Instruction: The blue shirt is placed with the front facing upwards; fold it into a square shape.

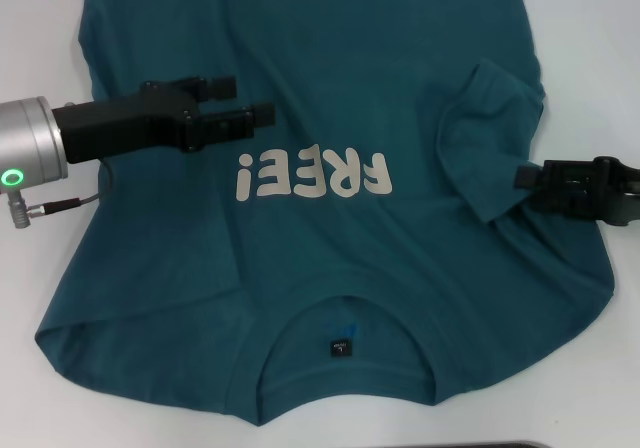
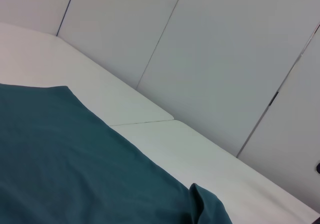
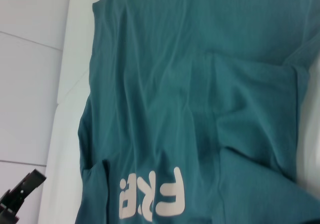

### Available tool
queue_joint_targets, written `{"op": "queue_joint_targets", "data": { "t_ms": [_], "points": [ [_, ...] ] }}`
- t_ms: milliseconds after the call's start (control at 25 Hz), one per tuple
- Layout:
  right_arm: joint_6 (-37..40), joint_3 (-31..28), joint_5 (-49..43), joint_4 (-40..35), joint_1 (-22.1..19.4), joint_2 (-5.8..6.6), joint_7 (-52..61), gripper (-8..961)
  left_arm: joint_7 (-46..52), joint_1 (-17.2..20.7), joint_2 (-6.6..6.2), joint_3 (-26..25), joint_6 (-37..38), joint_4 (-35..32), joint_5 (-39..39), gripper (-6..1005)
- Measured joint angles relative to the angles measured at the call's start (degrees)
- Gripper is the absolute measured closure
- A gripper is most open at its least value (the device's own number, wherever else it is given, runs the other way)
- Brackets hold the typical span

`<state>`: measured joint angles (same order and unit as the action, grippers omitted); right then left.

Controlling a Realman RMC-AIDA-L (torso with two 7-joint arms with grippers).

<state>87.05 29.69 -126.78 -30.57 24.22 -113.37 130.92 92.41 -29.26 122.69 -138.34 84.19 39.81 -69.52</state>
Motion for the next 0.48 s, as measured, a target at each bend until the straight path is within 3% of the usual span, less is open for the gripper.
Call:
{"op": "queue_joint_targets", "data": {
  "t_ms": [360,480],
  "points": [
    [-1.13,0.32,0.04,1.12,1.21,-0.21,-0.18,355,-0.13,0.13,-0.01,0.00,0.00,-0.01,0.00,158],
    [-1.05,0.03,0.08,1.13,1.22,-0.31,-0.24,475,-0.19,0.20,0.00,0.00,0.01,0.00,0.00,158]
  ]
}}
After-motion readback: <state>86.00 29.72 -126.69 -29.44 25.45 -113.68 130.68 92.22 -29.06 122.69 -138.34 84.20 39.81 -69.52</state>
